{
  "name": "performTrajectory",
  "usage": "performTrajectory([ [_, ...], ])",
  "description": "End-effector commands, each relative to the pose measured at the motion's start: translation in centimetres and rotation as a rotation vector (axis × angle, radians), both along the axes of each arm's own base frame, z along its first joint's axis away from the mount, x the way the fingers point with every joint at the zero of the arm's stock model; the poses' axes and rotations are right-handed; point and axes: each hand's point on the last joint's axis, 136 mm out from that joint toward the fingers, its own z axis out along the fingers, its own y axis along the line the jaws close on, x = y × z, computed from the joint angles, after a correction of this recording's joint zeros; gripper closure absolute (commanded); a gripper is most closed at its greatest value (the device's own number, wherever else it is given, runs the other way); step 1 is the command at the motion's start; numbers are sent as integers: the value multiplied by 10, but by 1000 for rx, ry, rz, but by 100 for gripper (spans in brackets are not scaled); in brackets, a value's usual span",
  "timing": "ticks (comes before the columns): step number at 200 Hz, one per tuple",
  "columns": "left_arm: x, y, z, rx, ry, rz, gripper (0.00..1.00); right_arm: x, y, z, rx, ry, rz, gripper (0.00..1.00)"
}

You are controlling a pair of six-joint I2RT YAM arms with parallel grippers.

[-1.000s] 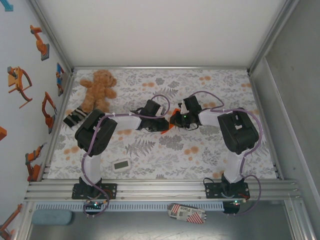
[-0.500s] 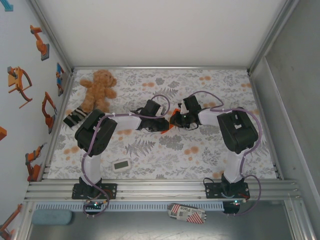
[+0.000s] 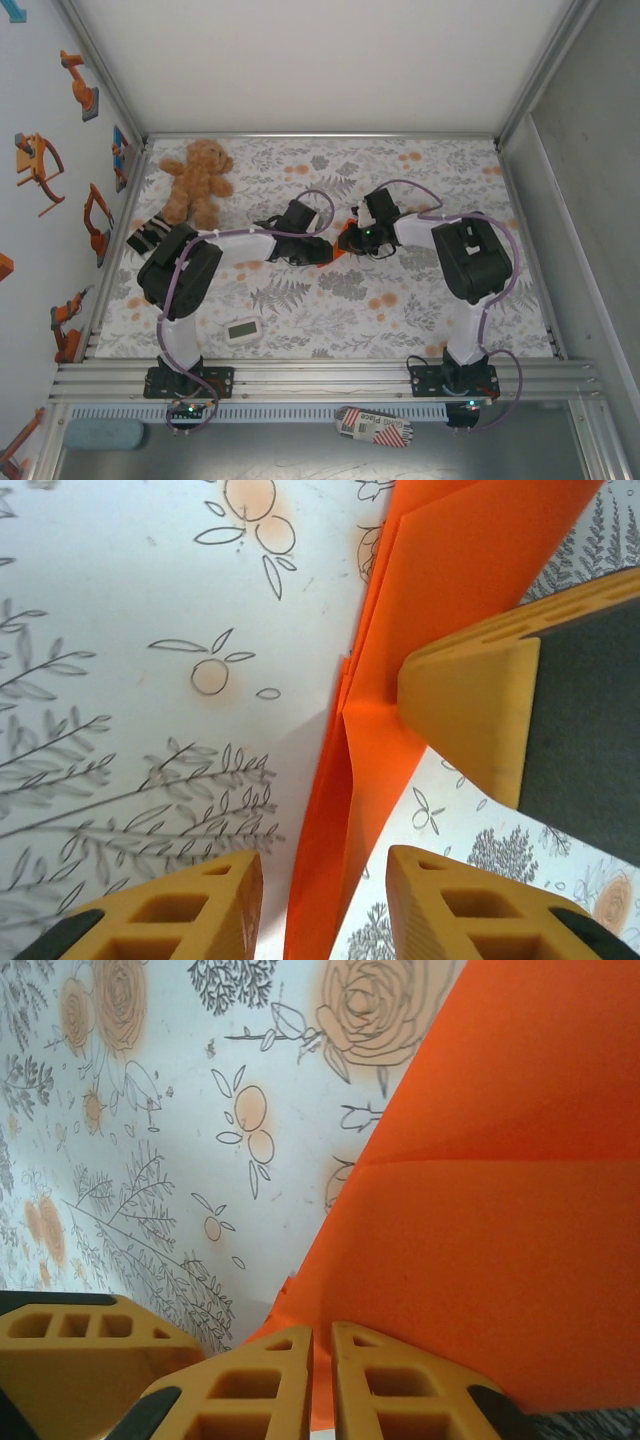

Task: Fold a paper plane with a square sheet of paper (pick it up from the middle)

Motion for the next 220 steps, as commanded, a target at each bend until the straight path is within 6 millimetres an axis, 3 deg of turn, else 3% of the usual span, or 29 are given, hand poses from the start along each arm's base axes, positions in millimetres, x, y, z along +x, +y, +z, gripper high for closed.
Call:
performTrajectory([
  [1,-4,5,15,-24,8,25,61,-12,1,-12,-17,35,69,87],
  [60,6,-1,22,-116,37,52,71,-12,-1,-15,-33,34,82,87],
  [103,4,-2,6,-101,87,52,74,-11,1,-14,-26,35,84,86],
  [220,2,-2,3,-121,105,56,82,7,20,36,111,-42,64,81],
])
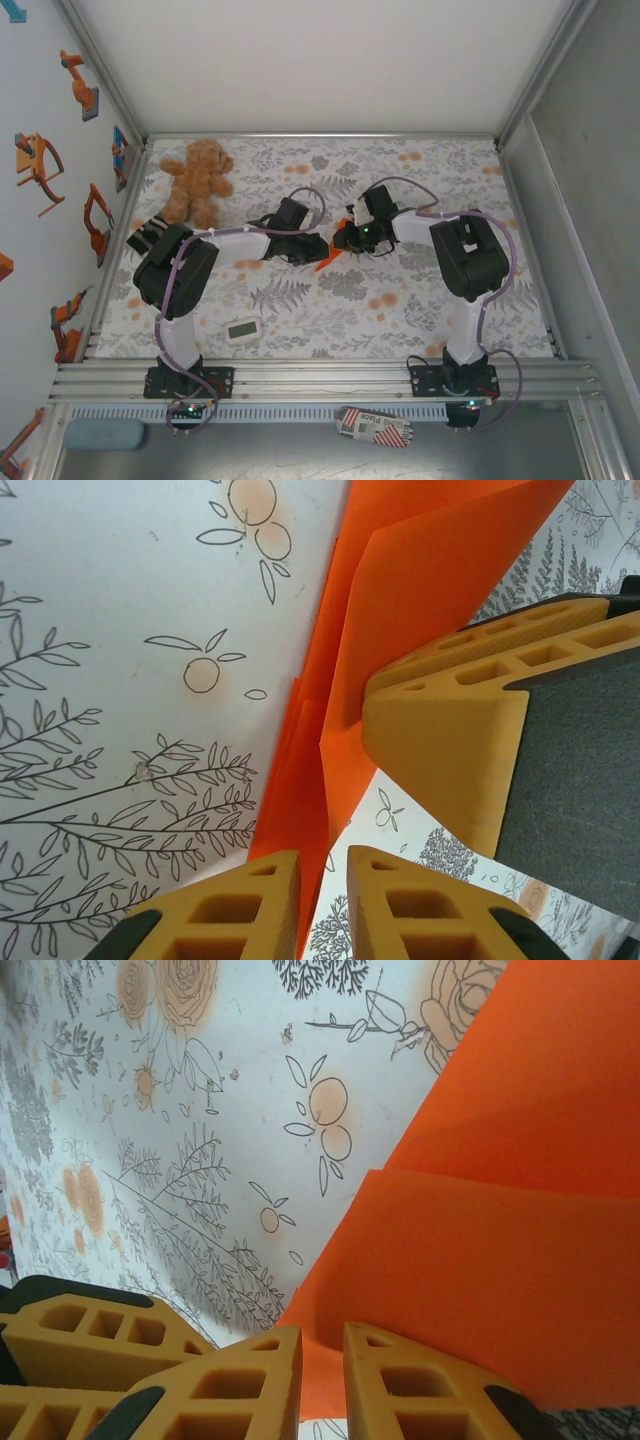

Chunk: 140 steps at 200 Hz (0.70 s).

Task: Fold a paper plane with a square sheet of paper (pick it up from the middle)

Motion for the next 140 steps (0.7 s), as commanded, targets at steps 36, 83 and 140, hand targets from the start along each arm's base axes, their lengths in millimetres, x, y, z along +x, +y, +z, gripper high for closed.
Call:
performTrajectory([
  [36,-2,4,-8,1,26,13,83,6,7,27,55,-41,-14,80],
  [83,-6,9,-14,8,42,19,84,6,6,22,47,-31,-21,80],
  [140,-6,9,-15,5,42,16,85,4,6,19,46,-22,-17,80],
])
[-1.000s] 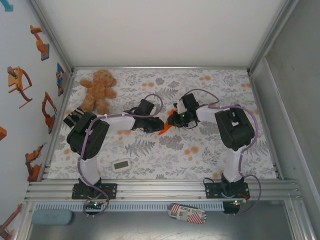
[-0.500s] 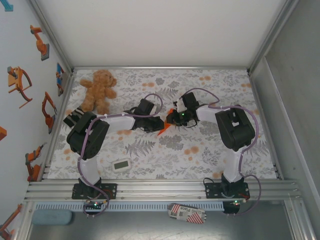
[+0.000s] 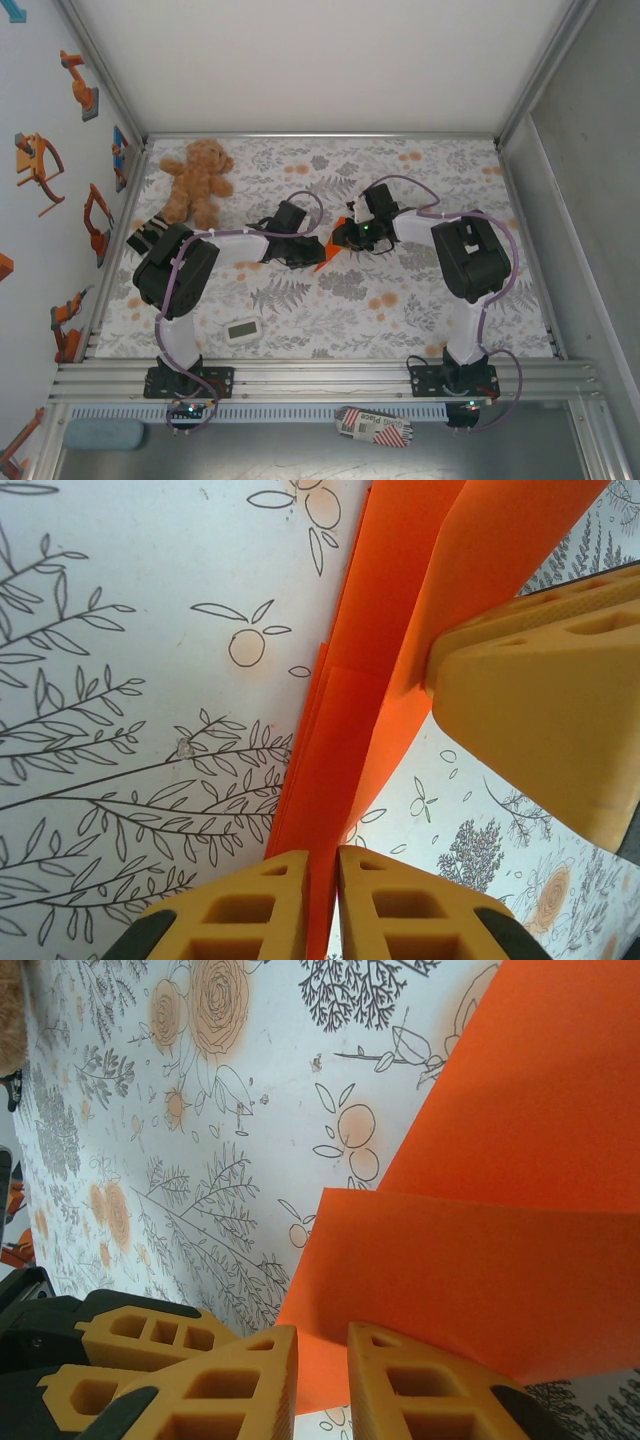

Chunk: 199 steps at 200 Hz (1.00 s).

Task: Fold a paper plane with a square sheet of paper (pick it up from the middle)

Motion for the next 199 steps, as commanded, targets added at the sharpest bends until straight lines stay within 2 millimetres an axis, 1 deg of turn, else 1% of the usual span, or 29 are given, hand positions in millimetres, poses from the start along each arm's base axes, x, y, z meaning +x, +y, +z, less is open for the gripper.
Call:
performTrajectory([
  [1,-1,2,-5,-5,24,6,85,0,4,11,23,-16,8,80],
  [23,-2,2,-7,0,25,-1,84,0,3,8,11,-11,4,80],
  [55,-4,3,-1,-3,-3,-34,79,1,1,4,-5,-3,0,80],
  [87,-7,8,7,10,-31,-56,78,1,0,3,-11,0,-2,80],
  [144,-11,15,5,42,-30,-59,79,0,0,2,-13,2,-1,80],
  [175,-11,15,12,34,-43,-64,76,-1,-1,1,-21,5,3,80],
  [199,-11,18,13,45,-48,-64,76,-1,-1,0,-24,8,3,80],
])
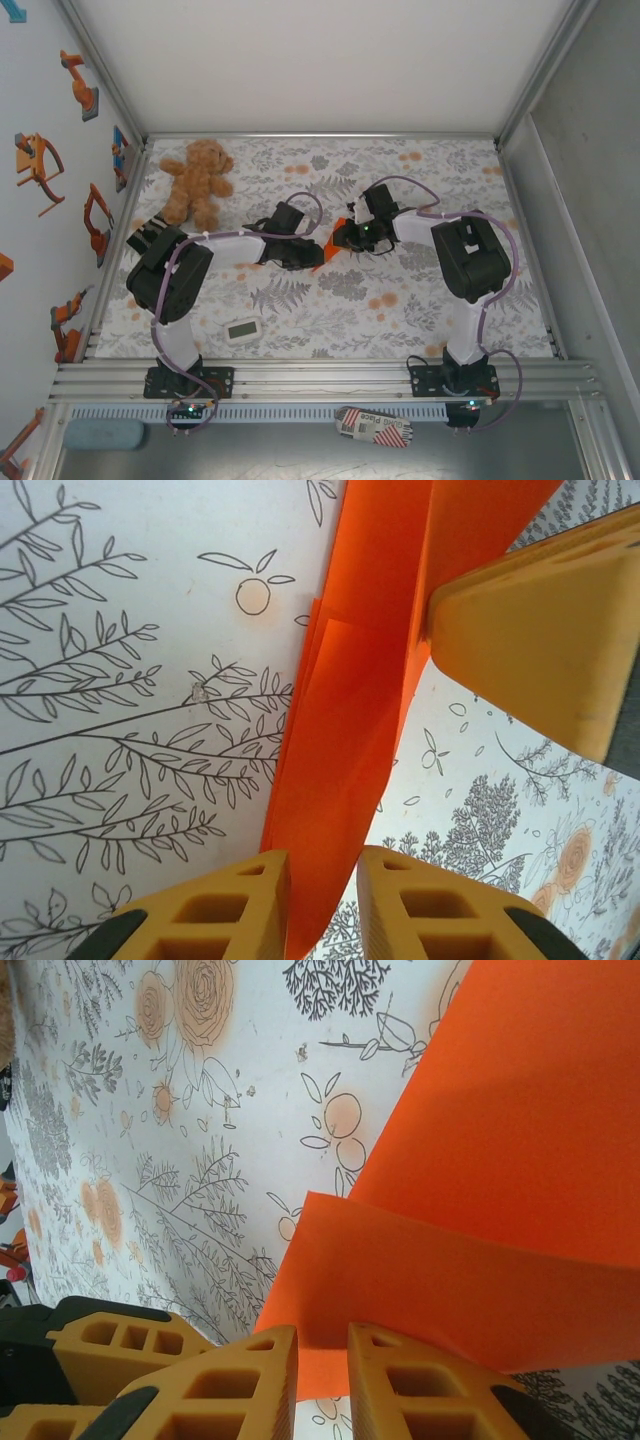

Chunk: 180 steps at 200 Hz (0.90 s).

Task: Fold a paper plane with a square sheet of paper (pick it up from the middle)

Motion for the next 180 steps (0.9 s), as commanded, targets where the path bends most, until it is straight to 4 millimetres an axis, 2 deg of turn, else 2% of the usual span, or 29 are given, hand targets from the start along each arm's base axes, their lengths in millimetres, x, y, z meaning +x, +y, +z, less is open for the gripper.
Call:
performTrajectory([
  [1,-1,8,8,14,-25,-12,76,1,1,2,-12,-5,6,80],
  [78,-6,10,-8,34,17,-20,79,1,1,1,-13,-5,8,80],
  [127,-10,13,-15,52,30,-31,77,1,1,0,-17,0,6,80],
  [155,-11,13,-12,47,19,-35,72,2,1,1,-15,-3,7,80],
  [180,-7,9,0,16,-12,-41,69,2,0,0,-20,0,6,80],
])
